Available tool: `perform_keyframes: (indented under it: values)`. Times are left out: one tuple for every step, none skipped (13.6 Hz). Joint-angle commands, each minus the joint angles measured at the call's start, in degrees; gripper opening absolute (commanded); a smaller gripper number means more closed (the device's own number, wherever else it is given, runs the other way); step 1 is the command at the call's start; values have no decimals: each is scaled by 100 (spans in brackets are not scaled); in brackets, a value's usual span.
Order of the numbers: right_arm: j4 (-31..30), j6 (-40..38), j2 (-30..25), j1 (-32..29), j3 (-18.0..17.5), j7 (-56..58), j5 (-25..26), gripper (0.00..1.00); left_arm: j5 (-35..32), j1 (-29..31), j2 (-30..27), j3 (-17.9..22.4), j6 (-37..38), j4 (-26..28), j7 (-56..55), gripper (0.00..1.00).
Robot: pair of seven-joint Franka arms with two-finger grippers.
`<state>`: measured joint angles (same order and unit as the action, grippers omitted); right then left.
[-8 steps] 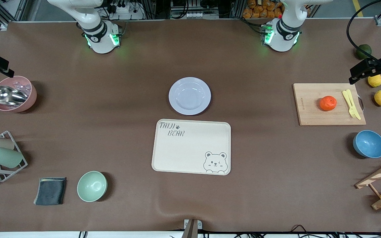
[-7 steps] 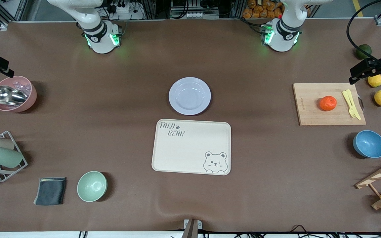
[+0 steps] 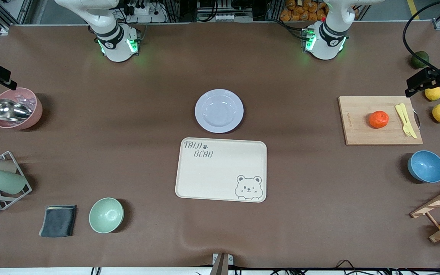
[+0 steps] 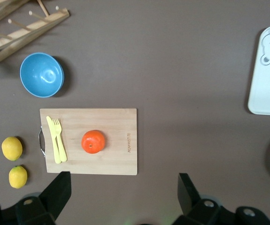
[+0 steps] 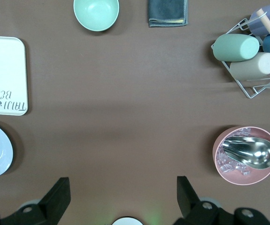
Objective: Place orange and plate with both arms
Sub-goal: 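Reach the left gripper to the orange while the right gripper reaches the plate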
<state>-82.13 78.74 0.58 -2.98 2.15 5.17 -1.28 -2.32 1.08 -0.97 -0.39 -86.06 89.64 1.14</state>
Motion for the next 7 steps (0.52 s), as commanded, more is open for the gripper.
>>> perform_keyframes:
  values:
    - [13,-34,39,-9,5,63,22,100,21,103,1,-13,-85,272,97,100]
    - [-13,-42,39,-1,5,71,-4,100,13,120,-8,-13,-277,500,97,100]
    - [-83,-34,39,8,5,71,-4,100,13,242,-60,-22,-549,781,105,100]
    - [-101,-25,48,25,5,71,-30,100,13,322,-104,-22,-821,1140,105,100]
    - [-110,-42,109,43,-4,71,-48,100,13,401,-157,-22,-1137,1509,123,100]
    - [-197,-51,118,61,-12,63,-66,100,13,558,-158,-31,-1454,1826,201,100]
    - [-346,-34,118,61,-12,63,-170,100,4,647,-132,-31,-1648,2064,228,100]
